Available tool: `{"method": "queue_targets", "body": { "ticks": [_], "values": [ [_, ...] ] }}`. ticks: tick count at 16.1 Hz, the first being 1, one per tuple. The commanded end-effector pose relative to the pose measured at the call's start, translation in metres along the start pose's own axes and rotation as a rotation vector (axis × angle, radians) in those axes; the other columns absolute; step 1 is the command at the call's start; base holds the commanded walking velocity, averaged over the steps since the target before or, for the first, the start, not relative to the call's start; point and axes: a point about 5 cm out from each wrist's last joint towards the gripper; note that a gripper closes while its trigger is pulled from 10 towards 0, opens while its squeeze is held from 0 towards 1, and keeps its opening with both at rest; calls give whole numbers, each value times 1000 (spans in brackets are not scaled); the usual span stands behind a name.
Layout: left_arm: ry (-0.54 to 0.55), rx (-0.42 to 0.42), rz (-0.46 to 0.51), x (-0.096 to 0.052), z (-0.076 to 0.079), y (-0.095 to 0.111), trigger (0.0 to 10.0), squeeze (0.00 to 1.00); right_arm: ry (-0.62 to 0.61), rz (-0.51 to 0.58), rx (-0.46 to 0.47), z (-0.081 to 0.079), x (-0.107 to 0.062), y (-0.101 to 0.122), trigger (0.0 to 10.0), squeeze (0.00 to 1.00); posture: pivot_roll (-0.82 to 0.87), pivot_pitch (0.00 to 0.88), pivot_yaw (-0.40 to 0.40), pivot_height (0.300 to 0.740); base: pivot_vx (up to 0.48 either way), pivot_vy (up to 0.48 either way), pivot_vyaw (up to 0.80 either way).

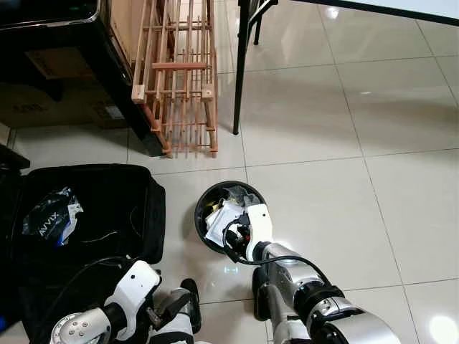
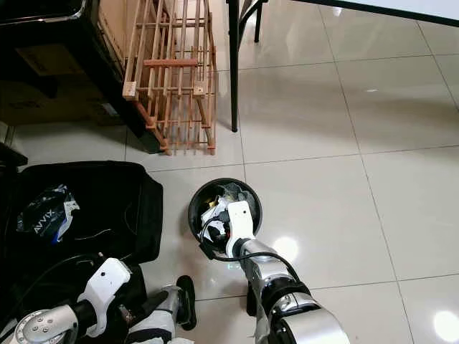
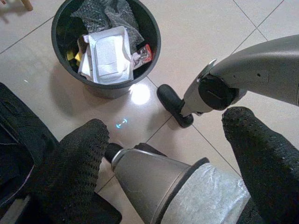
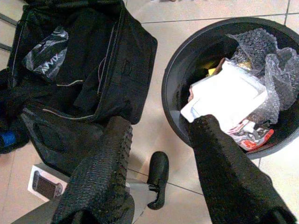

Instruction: Picking trash to rubbish bin

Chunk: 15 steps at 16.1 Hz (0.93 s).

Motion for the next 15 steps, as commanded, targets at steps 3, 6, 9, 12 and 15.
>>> {"method": "queue_targets", "body": {
  "ticks": [3,6,9,12,15],
  "values": [
    [-11,-15,-42,0,5,-11,10000,0,123,-26,60,-60,13,-15,10000,1000,225,410,18,740,0,0,0],
    [-10,-13,-34,4,4,-9,10000,0,76,25,21,-51,13,-5,10000,1000,220,388,18,740,0,0,0],
    [-9,-4,-14,10,-2,-3,10000,0,-25,119,-40,-30,10,15,10000,1000,213,349,21,740,0,0,0],
    [-13,12,-5,16,-8,1,10000,0,-103,191,-62,-10,5,29,10000,1000,210,319,26,740,0,0,0],
    [-7,26,16,25,-16,7,10000,0,-159,319,-72,9,-6,52,10000,1000,198,268,32,740,0,0,0]
  ]
}}
Point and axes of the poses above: a point about 5 cm out from each wrist's last joint towards the gripper, its own x axis pointing out of the wrist towards the gripper, its own y axis along the axis of the wrist's last joint, z = x × y, and after that the axes turned 7 degrees about x, right-handed
